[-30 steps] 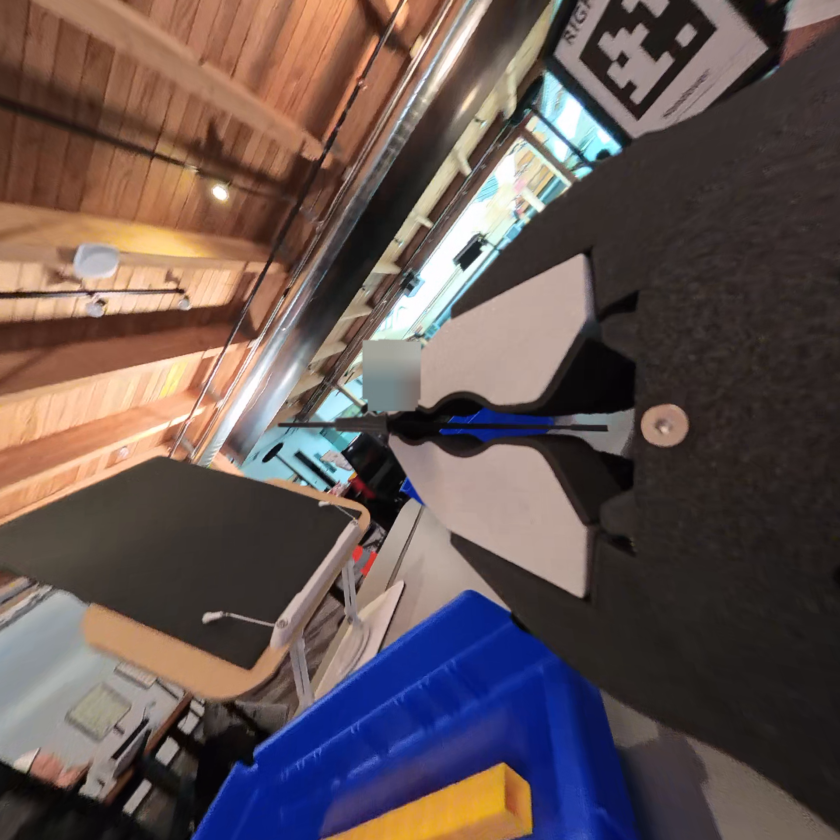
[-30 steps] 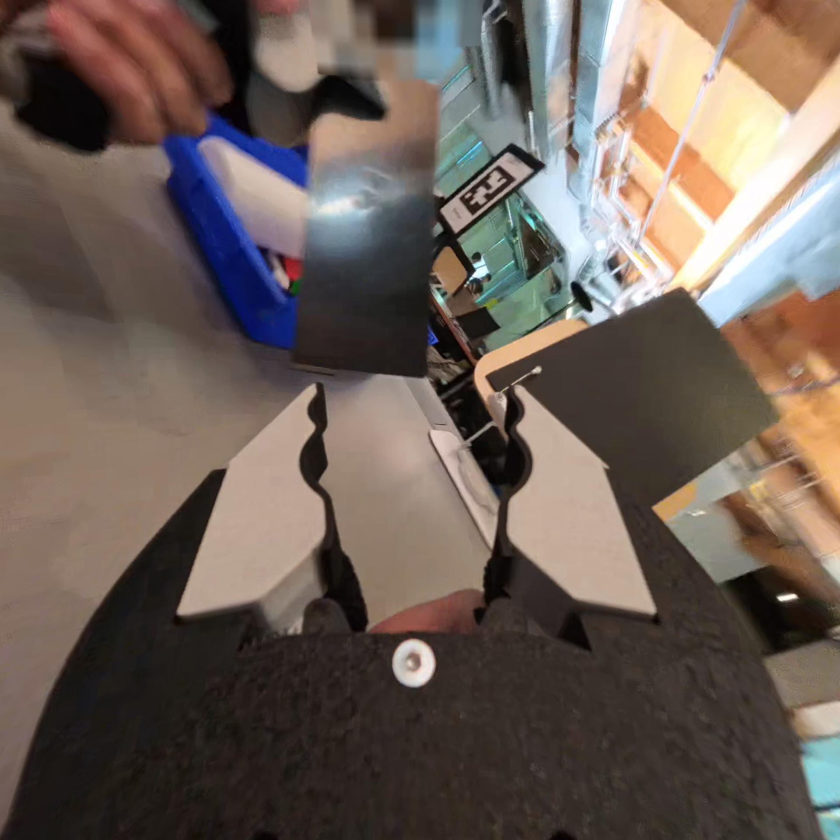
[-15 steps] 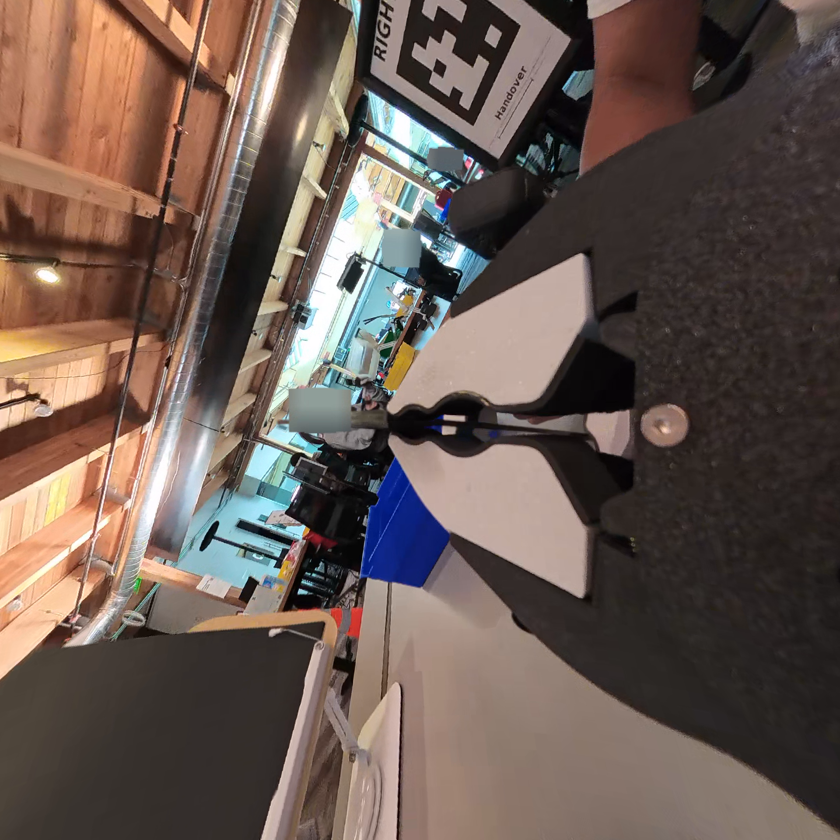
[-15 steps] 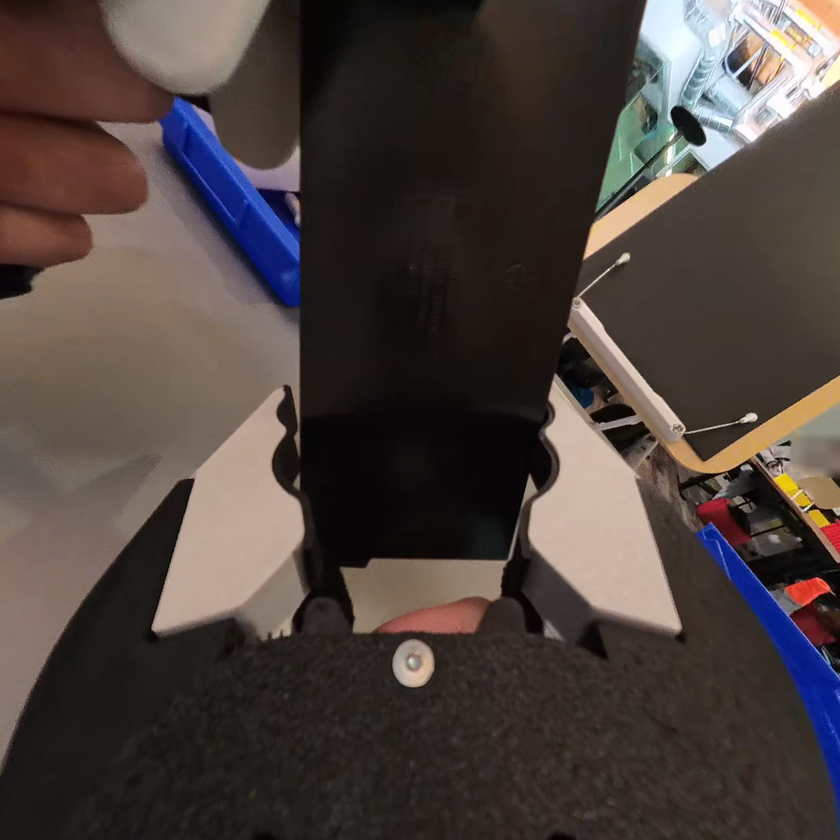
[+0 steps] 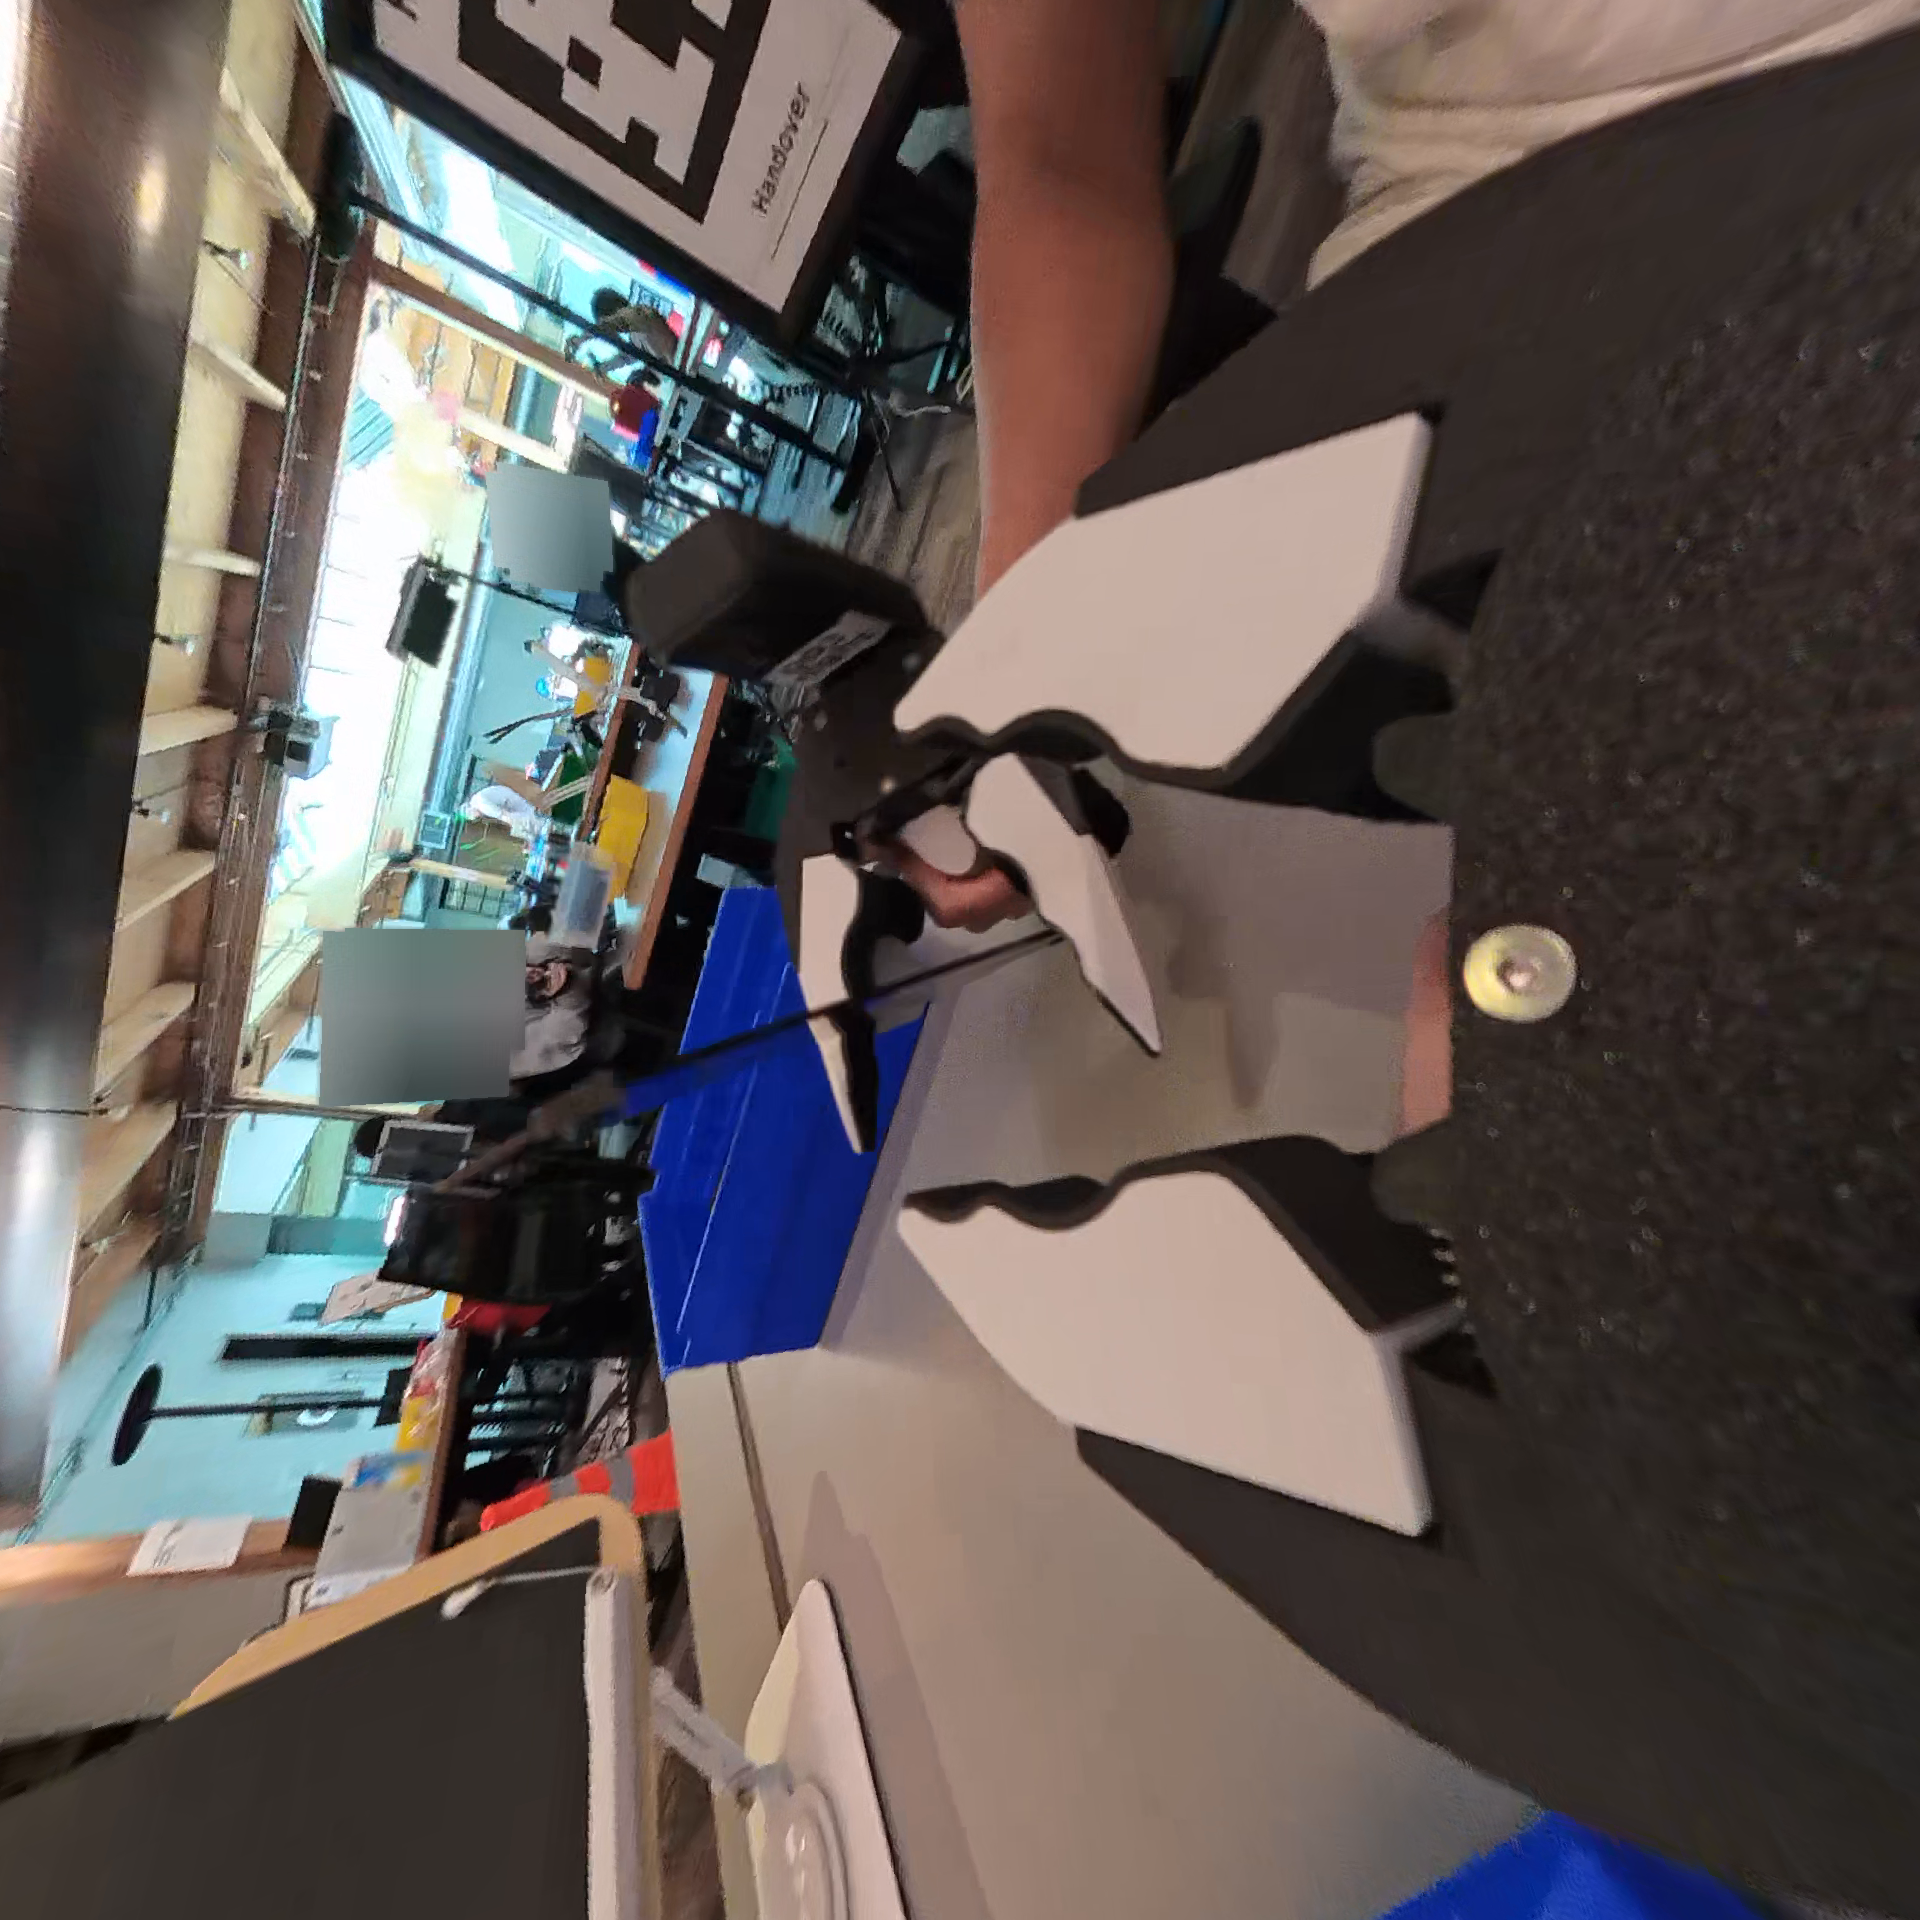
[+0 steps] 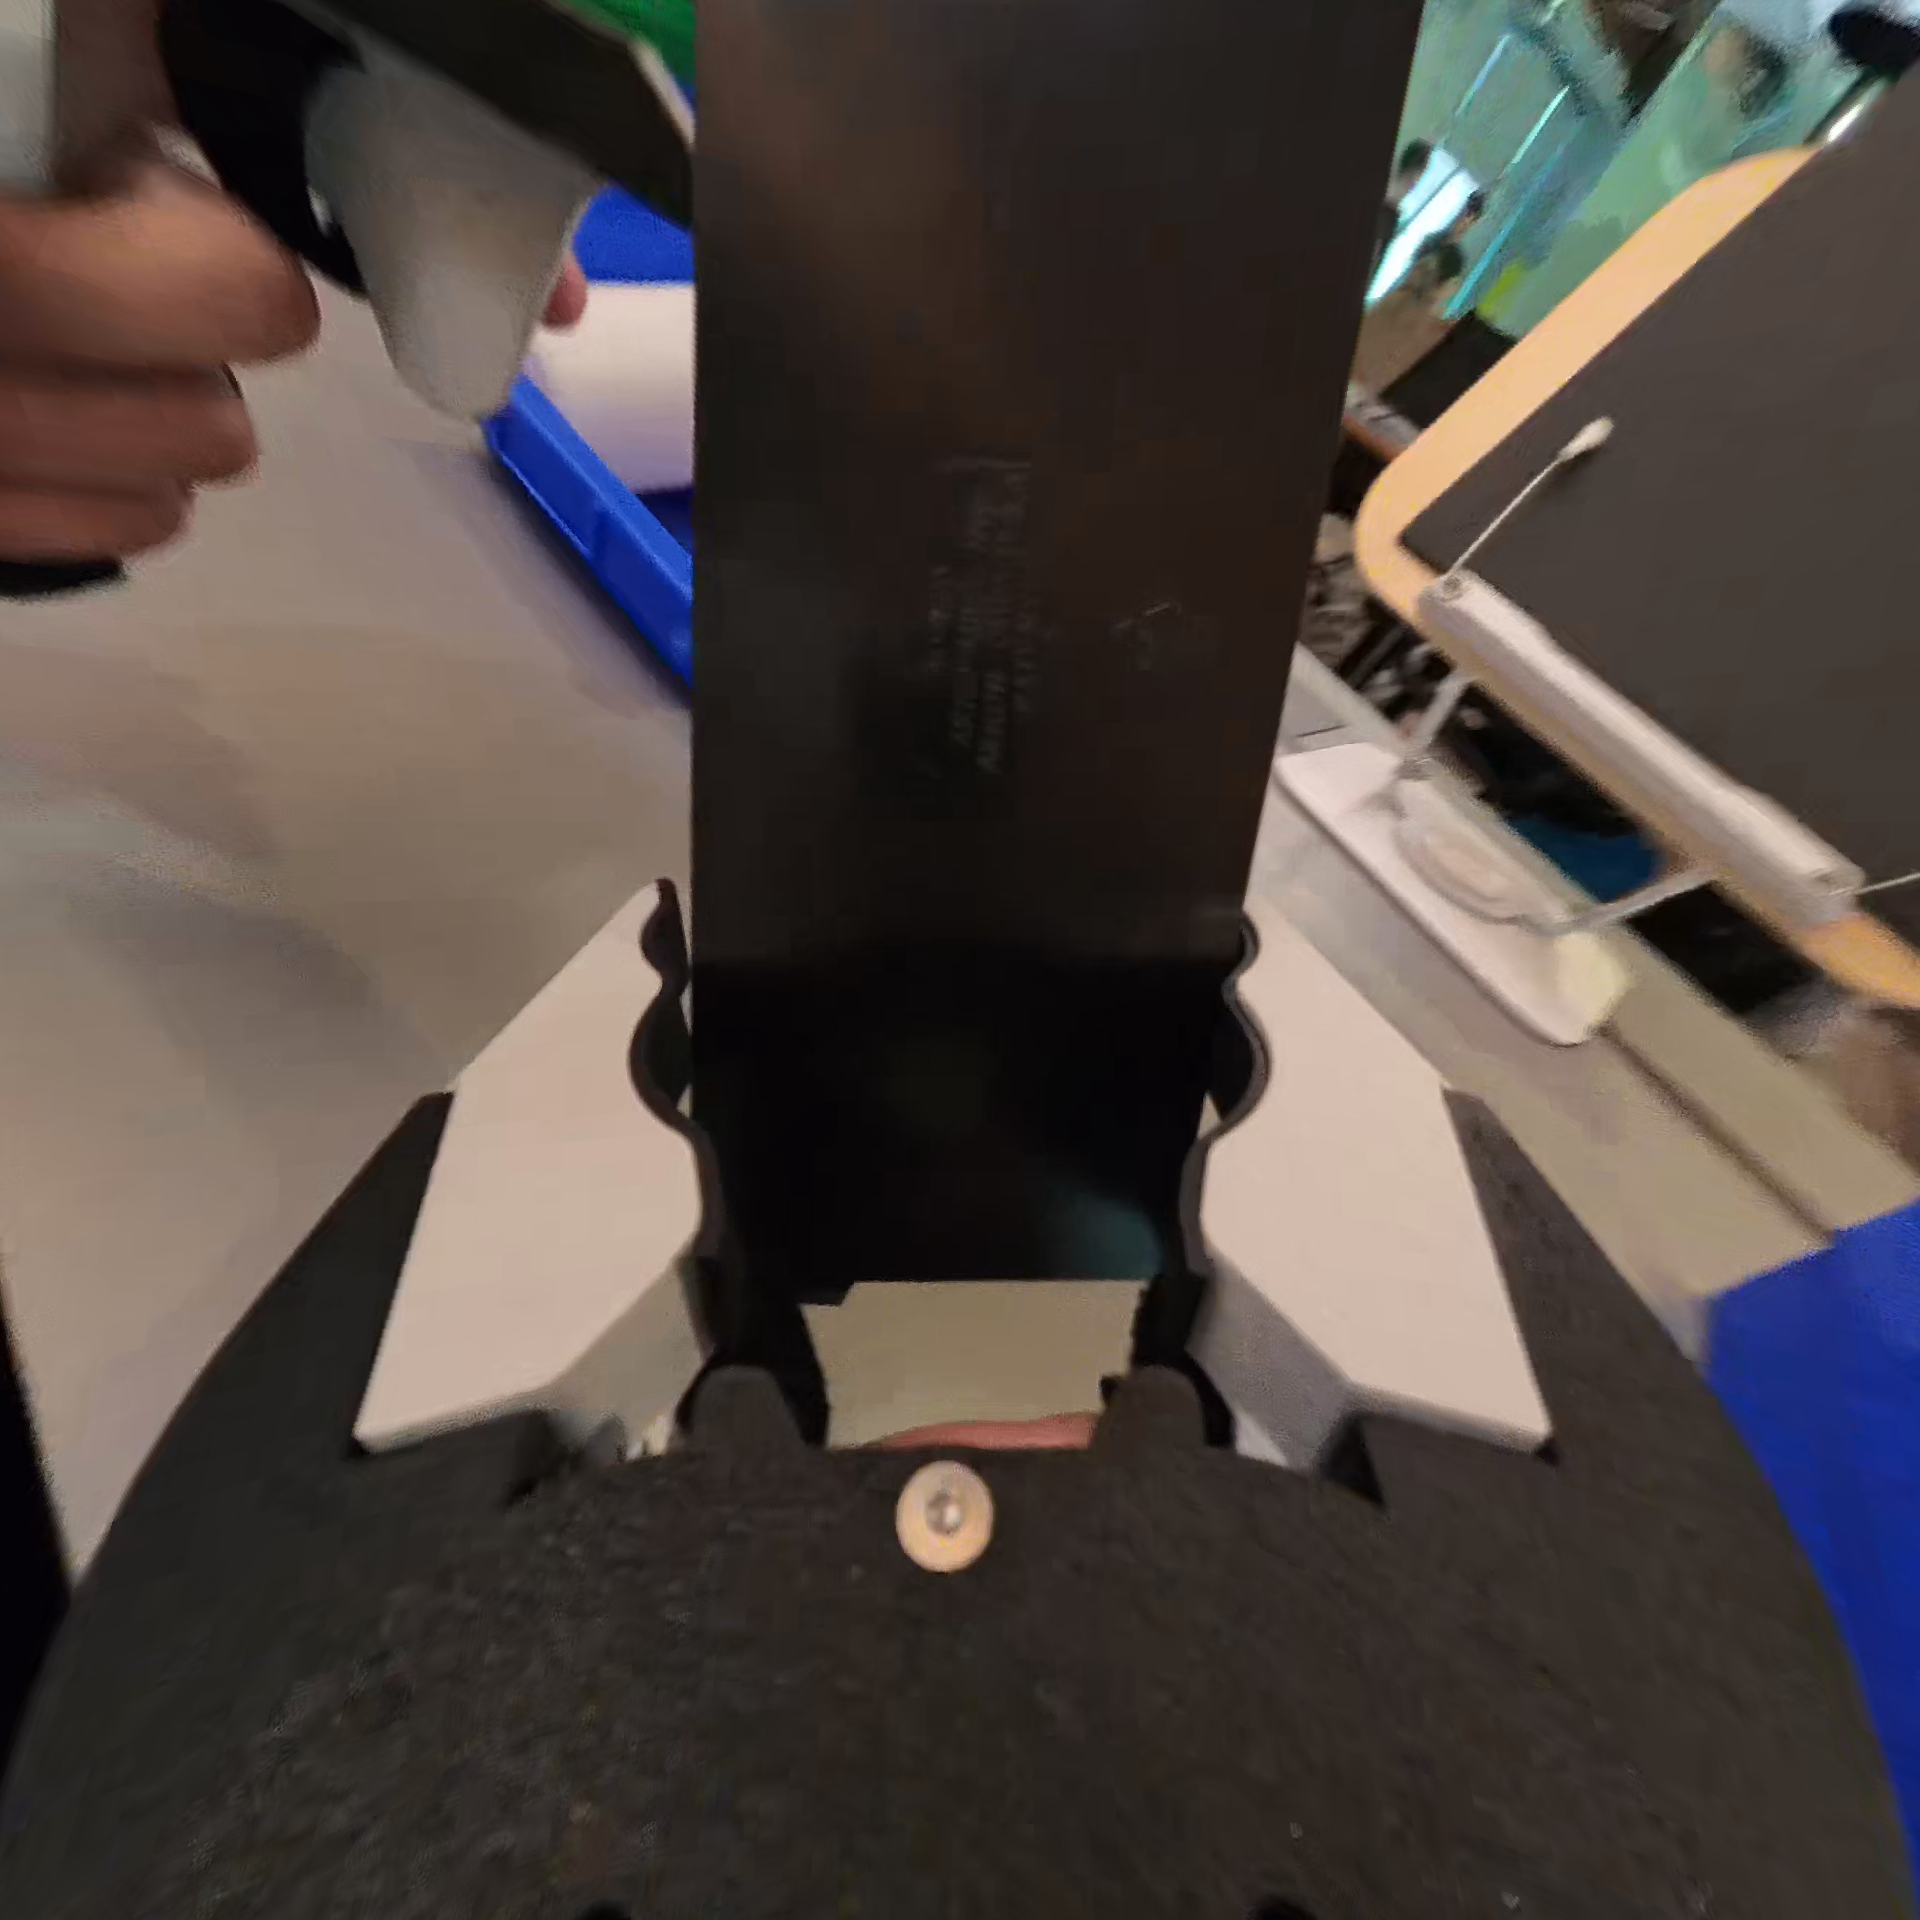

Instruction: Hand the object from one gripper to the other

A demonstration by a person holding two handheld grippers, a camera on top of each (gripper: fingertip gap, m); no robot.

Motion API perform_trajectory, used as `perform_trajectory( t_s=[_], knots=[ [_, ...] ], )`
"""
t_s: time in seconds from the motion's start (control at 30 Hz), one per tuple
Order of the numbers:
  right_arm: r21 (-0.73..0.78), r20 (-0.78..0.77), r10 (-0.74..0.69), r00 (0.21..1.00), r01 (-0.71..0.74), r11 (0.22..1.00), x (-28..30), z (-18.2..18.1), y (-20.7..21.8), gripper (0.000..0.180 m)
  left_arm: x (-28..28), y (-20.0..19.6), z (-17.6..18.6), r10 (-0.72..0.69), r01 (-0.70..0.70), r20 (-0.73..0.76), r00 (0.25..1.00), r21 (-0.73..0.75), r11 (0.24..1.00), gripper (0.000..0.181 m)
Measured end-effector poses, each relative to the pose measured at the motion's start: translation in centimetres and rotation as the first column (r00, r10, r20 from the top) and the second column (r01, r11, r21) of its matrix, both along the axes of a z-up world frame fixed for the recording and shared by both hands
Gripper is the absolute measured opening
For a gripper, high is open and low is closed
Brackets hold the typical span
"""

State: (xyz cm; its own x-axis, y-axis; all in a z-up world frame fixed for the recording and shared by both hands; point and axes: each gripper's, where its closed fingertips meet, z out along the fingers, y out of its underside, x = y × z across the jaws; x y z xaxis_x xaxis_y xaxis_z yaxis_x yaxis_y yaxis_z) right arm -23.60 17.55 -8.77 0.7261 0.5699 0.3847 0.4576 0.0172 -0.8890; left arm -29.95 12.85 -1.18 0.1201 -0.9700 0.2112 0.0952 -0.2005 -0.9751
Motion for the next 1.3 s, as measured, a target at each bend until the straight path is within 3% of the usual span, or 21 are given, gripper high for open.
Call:
perform_trajectory(
  t_s=[0.1,0.23,0.37,0.4,0.6,0.63,0.7,0.97,1.03,1.13,1.2,1.3],
  knots=[
    [-0.117,-0.256,0.166,0.952,-0.201,0.973,-1.7,0.6,-1.7,0.101,-0.1,0.3,-0.6,-0.028,0.03,0.023,0.999,-0.077,0.997,0.085],
    [-0.194,-0.553,0.346,0.758,-0.521,0.831,-4.6,2.2,-5.4,0.101,0.7,-1.0,-1.2,-0.16,0.167,0.048,0.986,-0.223,0.96,0.11],
    [-0.256,-0.679,0.405,0.612,-0.715,0.651,-7.1,2.1,-8.7,0.101,1.3,-1.1,-0.3,-0.145,0.16,0.077,0.986,-0.259,0.953,0.128],
    [-0.267,-0.688,0.397,0.607,-0.721,0.639,-7.6,1.9,-8.9,0.101,1.4,-1.1,-0.1,-0.134,0.151,0.081,0.988,-0.256,0.955,0.131],
    [-0.303,-0.633,0.412,0.655,-0.7,0.647,-10.0,0.2,-9.4,0.101,2.2,-2.3,-0.3,-0.166,0.167,0.026,0.986,-0.226,0.96,0.131],
    [-0.306,-0.634,0.414,0.653,-0.703,0.642,-10.3,0.1,-9.6,0.101,2.3,-2.7,-0.6,-0.186,0.182,-0.001,0.982,-0.21,0.961,0.123],
    [-0.304,-0.643,0.42,0.64,-0.717,0.627,-10.8,0.2,-10.0,0.101,2.4,-2.8,-1.4,-0.185,0.173,-0.062,0.981,-0.161,0.972,0.092],
    [-0.285,-0.663,0.419,0.621,-0.726,0.626,-10.4,0.3,-10.0,0.104,2.4,-2.3,-1.7,-0.179,0.157,-0.115,0.977,-0.175,0.972,0.091],
    [-0.301,-0.652,0.428,0.625,-0.732,0.611,-9.6,0.2,-10.0,0.114,1.9,-1.4,-1.5,-0.114,0.097,-0.134,0.984,-0.134,0.986,0.091],
    [-0.37,-0.584,0.44,0.682,-0.706,0.603,-6.6,0.2,-9.5,0.113,0.9,0.7,-1.4,0.069,-0.069,-0.223,0.972,0.009,0.998,0.091],
    [-0.403,-0.51,0.379,0.772,-0.604,0.688,-3.9,1.3,-7.5,0.109,0.6,1.8,-1.6,0.203,-0.171,-0.303,0.931,0.131,0.977,0.091],
    [-0.358,-0.462,0.294,0.837,-0.479,0.801,-1.0,5.2,-5.6,0.095,0.5,2.9,-2.5,0.405,-0.254,-0.426,0.809,0.367,0.895,0.091]
  ],
)
